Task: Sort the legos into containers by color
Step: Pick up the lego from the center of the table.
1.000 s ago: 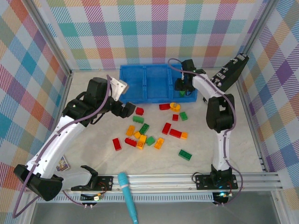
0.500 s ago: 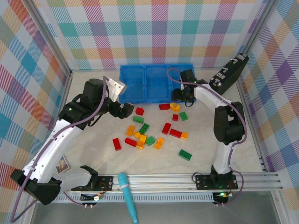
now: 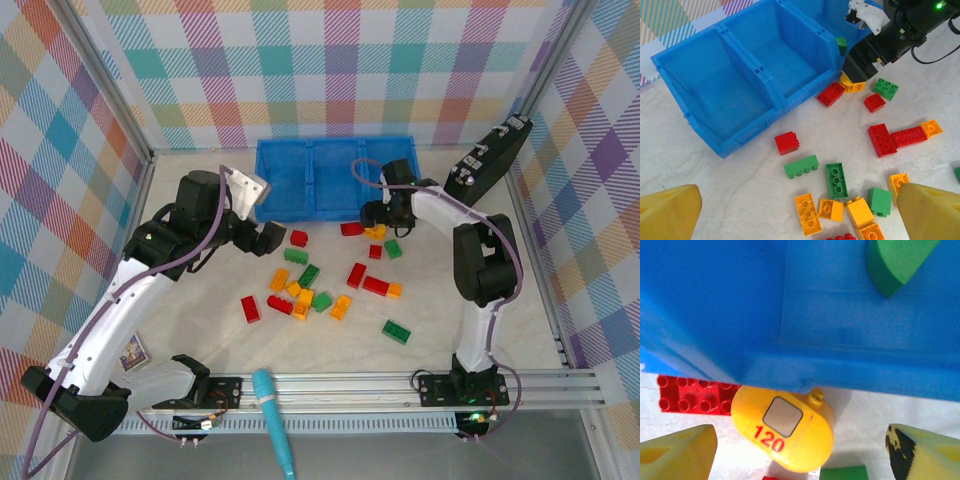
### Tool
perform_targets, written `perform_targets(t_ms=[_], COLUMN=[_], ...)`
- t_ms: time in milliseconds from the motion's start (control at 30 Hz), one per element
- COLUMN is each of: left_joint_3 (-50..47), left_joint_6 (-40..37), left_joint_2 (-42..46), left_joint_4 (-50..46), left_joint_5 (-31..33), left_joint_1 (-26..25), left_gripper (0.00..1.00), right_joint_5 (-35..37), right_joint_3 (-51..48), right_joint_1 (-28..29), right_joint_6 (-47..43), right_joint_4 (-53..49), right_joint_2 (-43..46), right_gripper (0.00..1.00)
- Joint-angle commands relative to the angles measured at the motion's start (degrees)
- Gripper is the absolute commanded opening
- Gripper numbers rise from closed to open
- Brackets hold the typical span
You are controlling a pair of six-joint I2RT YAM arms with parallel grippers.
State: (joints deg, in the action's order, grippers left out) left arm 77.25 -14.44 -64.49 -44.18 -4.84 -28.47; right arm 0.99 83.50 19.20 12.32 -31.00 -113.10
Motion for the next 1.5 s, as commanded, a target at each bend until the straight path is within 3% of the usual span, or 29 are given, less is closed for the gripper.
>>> perform_targets(t_ms=[0,567,767,1167,1467], left_joint_3=[-0.2,-0.5,-0.6,-1.1,-1.1], left_joint_6=[-0.7,-1.0,-1.0,-1.1,-1.1], left_joint_2=[1.0,0.8,0.9,1.6,2.3], left_joint_4=[0.6,0.7,0.8,1.1,1.2], left_joint_5=[0.3,0.5,0.6,1.1,1.3], left_joint_1=[-0.7,-0.8,-0.7,-0.8,-0.7], left_gripper=[1.00,1.00,1.00,1.00,1.00], right_joint_5=[0.1,0.5,0.3,0.5,-0.2], right_joint_3=[2.0,4.6,4.2,0.2,-3.8], right_joint_1=[0.5,1.9,2.4,3.2,3.9], right_joint_6=[-1.2,0.1,0.3,1.5,3.5], right_joint_4=[0.4,1.3,0.9,0.9,-1.0], right_joint_2=[-2.0,-7.6,-8.0,-6.0,0.4], right_gripper=[0.88,0.85,0.78,0.52,0.34])
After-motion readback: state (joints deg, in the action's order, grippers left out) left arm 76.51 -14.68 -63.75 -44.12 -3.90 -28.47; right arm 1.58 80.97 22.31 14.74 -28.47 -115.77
